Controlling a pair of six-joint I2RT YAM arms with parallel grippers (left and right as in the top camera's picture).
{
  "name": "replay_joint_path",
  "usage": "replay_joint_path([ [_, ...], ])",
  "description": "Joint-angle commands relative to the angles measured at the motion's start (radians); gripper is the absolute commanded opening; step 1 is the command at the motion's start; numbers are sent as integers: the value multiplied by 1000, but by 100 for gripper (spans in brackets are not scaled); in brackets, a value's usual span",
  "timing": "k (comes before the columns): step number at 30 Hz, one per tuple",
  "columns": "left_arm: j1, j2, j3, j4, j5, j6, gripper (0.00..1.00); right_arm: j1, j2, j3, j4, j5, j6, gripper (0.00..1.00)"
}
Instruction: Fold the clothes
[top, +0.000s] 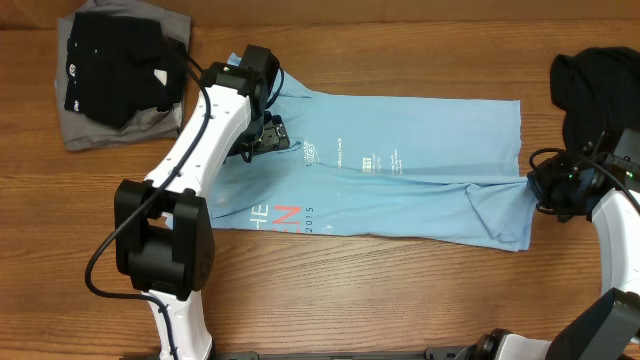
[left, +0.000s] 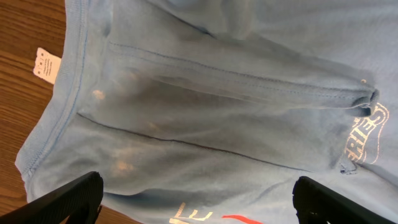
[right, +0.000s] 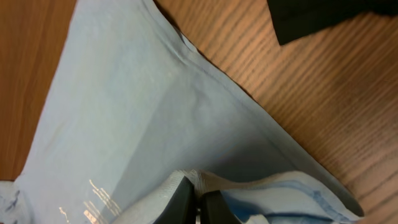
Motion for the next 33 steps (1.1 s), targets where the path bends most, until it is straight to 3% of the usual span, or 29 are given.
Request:
replay_joint_path([
  [1, 4, 11, 5, 1, -17, 19, 100, -2, 14, 29, 11, 18, -8, 4],
  [5, 4, 11, 5, 1, -17, 19, 100, -2, 45, 24, 27, 31, -8, 10],
  [6, 4, 11, 5, 1, -17, 19, 100, -2, 55, 24, 34, 33, -8, 20],
  [9, 4, 11, 5, 2, -17, 19, 100, -3, 84, 24, 36, 32, -16, 79],
  [10, 4, 11, 5, 2, -17, 19, 100, -3, 87, 24, 32, 33, -16, 90],
  [11, 4, 11, 5, 1, -17, 19, 100, -3, 87, 24, 30, 32, -24, 94],
  [18, 4, 11, 5, -3, -17, 20, 100, 0, 87, 154, -229, 5, -66, 96],
  [23, 4, 11, 5, 2, -7, 18, 100, 35, 89, 119, -362, -10, -142, 96],
  [33, 4, 11, 5, -8, -2, 16, 100, 139, 89, -127, -232, -8, -100, 88],
])
